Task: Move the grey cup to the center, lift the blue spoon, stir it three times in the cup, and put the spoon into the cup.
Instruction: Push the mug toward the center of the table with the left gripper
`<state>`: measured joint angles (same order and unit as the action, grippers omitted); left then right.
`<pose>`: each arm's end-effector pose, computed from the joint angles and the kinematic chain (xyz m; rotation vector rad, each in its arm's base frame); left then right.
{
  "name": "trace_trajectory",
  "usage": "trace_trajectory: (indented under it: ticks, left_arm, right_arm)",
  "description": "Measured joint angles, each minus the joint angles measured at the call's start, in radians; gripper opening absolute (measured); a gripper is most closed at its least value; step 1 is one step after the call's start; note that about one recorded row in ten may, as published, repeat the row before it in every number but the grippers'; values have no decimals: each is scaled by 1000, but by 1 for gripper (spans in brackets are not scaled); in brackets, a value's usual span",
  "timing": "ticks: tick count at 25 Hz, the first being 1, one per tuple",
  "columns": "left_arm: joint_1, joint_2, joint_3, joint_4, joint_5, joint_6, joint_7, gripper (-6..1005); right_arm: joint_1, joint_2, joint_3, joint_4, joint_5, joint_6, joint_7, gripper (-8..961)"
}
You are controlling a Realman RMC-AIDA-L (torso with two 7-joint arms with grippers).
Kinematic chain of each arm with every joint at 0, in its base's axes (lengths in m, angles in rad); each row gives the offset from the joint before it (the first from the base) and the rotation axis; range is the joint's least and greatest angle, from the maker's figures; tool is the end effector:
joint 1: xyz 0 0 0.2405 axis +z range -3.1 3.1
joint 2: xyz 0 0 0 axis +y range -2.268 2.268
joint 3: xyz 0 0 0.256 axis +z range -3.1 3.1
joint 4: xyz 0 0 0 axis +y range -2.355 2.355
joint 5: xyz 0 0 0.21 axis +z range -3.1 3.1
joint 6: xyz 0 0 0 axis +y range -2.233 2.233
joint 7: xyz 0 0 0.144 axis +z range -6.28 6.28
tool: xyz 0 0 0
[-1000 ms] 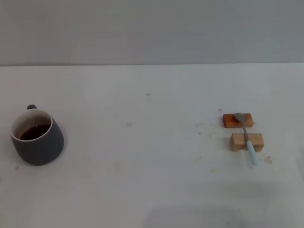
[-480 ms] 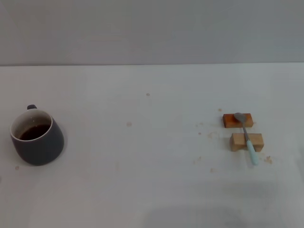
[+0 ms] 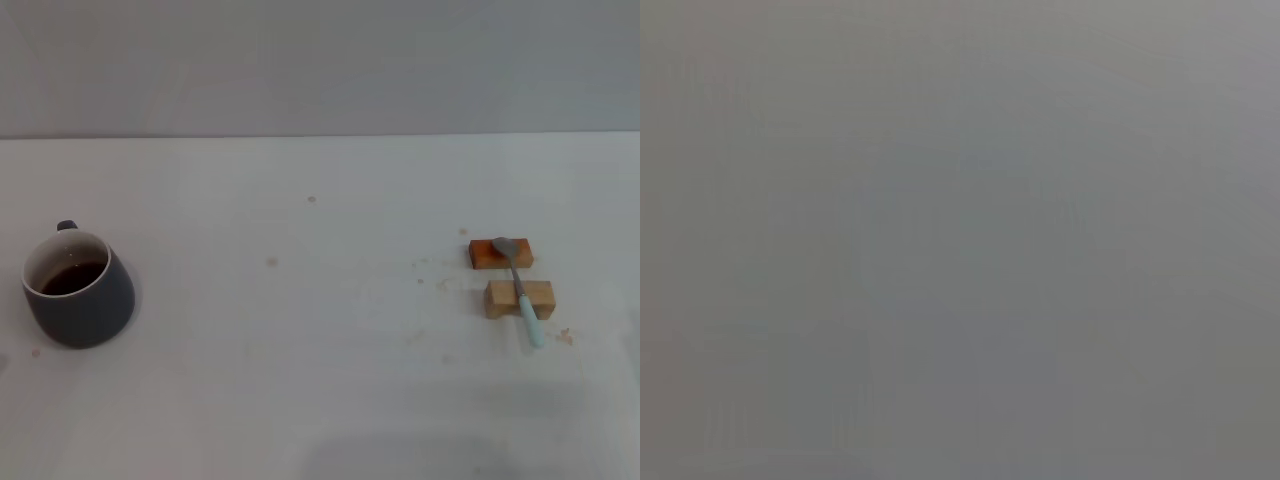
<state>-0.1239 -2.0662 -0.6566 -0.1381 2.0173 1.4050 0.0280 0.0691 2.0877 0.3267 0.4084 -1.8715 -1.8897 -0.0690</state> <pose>-0.4009 0.2093 0.0168 -1.3853 -0.4863 -0.4508 0.3012 0.1779 -0.0009 -1.2552 0.2743 0.9899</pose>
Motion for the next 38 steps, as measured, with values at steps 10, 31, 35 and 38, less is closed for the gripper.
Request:
trace_trajectory:
  ticks: [10,31,35,38]
  left_arm:
    - [-98,0,4,20,7,-127,140,-2]
    - [-132,-5,116,0,11,-189,225,-2]
    - [-132,-5,155,-19,12,-187,225,-2]
    - [-133,-4,179,-37,12,-185,225,-2]
  right_arm:
    - [-2,-1,0,3,0,-4,0,771]
    - [-11,-3,0,4,0,-5,0,768]
    - [-10,-3,0,4,0,-5,0,768]
    - [-10,-3,0,4,0,-5,0,768]
